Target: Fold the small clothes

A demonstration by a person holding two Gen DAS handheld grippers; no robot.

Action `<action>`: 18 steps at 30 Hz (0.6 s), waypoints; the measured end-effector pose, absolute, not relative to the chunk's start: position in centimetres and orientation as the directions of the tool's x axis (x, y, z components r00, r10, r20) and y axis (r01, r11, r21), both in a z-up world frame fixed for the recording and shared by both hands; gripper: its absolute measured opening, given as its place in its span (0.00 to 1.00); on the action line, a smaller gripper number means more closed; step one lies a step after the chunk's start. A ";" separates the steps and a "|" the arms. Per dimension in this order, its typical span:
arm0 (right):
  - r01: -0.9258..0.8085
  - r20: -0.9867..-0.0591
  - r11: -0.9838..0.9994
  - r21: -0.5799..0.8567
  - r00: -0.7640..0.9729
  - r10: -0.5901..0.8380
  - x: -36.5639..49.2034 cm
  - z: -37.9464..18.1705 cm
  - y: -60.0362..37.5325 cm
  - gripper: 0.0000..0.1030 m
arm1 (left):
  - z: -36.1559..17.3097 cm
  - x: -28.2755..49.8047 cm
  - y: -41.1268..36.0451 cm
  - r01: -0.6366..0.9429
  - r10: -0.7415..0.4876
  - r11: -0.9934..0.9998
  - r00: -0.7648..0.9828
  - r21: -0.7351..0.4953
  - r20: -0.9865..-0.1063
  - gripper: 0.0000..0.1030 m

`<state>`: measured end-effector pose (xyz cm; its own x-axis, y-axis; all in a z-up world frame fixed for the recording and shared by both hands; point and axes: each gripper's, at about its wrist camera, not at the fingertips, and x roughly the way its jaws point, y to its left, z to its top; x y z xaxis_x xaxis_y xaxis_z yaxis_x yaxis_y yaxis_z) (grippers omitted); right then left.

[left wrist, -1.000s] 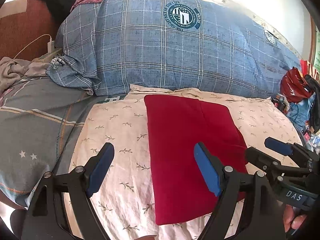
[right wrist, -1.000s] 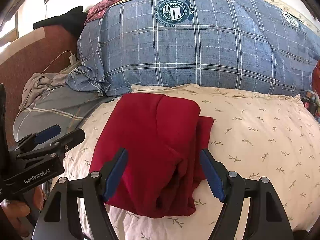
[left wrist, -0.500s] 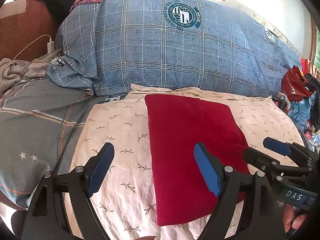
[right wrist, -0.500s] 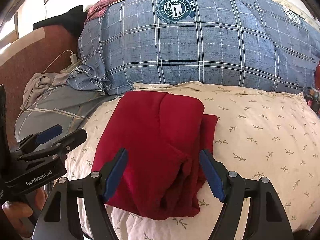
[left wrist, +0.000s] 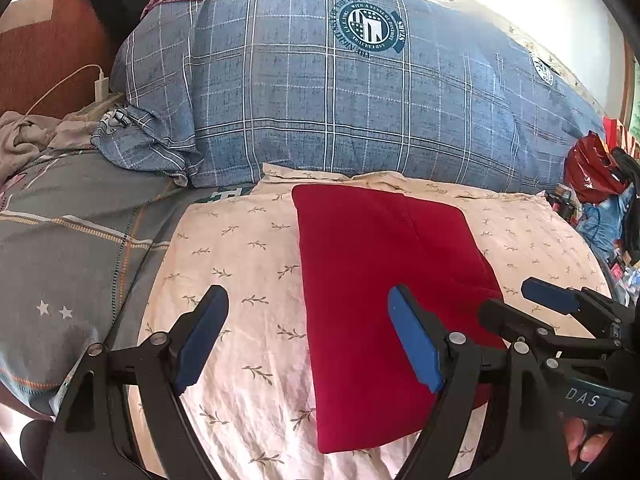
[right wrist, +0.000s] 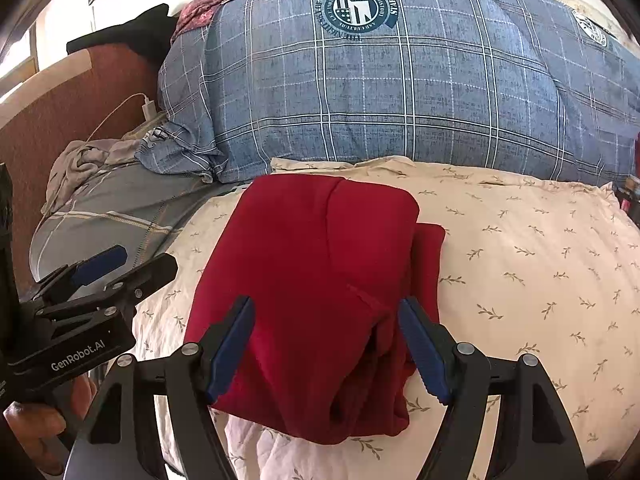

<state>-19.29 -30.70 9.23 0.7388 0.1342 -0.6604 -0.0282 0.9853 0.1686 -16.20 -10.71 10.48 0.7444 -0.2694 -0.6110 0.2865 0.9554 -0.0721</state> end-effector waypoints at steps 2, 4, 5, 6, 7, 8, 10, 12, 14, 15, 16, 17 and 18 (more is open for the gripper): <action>-0.028 -0.661 0.986 0.167 0.738 0.133 -19.2 9.2 -30.7 0.73 | 10.4 -16.1 -10.7 0.287 -0.272 0.955 0.742 -0.075 -0.612 0.80; -0.026 -0.663 0.986 0.164 0.738 0.130 -19.2 9.2 -30.6 0.73 | 10.3 -16.1 -10.8 0.289 -0.273 0.954 0.741 -0.076 -0.614 0.80; -0.026 -0.665 0.986 0.164 0.735 0.130 -19.1 9.1 -30.5 0.73 | 10.2 -16.0 -10.8 0.289 -0.273 0.954 0.740 -0.076 -0.614 0.80; -0.024 -0.667 0.986 0.164 0.734 0.129 -19.1 9.1 -30.4 0.73 | 10.2 -16.0 -10.8 0.290 -0.274 0.954 0.739 -0.076 -0.615 0.80; -0.024 -0.669 0.986 0.164 0.732 0.129 -19.0 9.0 -30.4 0.73 | 10.1 -16.0 -10.8 0.291 -0.275 0.954 0.739 -0.076 -0.616 0.80; -0.024 -0.671 0.986 0.164 0.730 0.129 -19.0 8.9 -30.4 0.73 | 10.1 -16.0 -10.8 0.292 -0.275 0.953 0.738 -0.076 -0.617 0.80; -0.025 -0.675 0.986 0.163 0.727 0.130 -18.8 8.8 -30.3 0.73 | 10.0 -15.9 -10.9 0.291 -0.275 0.954 0.736 -0.077 -0.619 0.80; -0.027 -0.678 0.987 0.161 0.724 0.130 -18.8 8.6 -30.2 0.73 | 9.8 -15.8 -10.9 0.291 -0.275 0.953 0.734 -0.079 -0.621 0.80; -0.027 -0.680 0.987 0.159 0.721 0.129 -18.7 8.5 -30.1 0.73 | 9.7 -15.8 -11.0 0.294 -0.278 0.953 0.734 -0.080 -0.620 0.80; -0.027 -0.683 0.987 0.159 0.719 0.129 -18.6 8.4 -30.1 0.73 | 9.7 -15.8 -11.0 0.297 -0.280 0.952 0.735 -0.078 -0.617 0.80; -0.026 -0.684 0.987 0.160 0.718 0.130 -18.5 8.3 -30.1 0.73 | 9.6 -15.8 -11.0 0.300 -0.283 0.951 0.736 -0.077 -0.615 0.80; -0.025 -0.685 0.986 0.162 0.717 0.131 -18.5 8.2 -30.2 0.73 | 9.5 -15.7 -10.9 0.303 -0.286 0.950 0.735 -0.079 -0.614 0.80; -0.024 -0.685 0.986 0.167 0.716 0.134 -18.4 8.1 -30.4 0.73 | 9.4 -15.6 -10.8 0.304 -0.289 0.949 0.732 -0.084 -0.617 0.80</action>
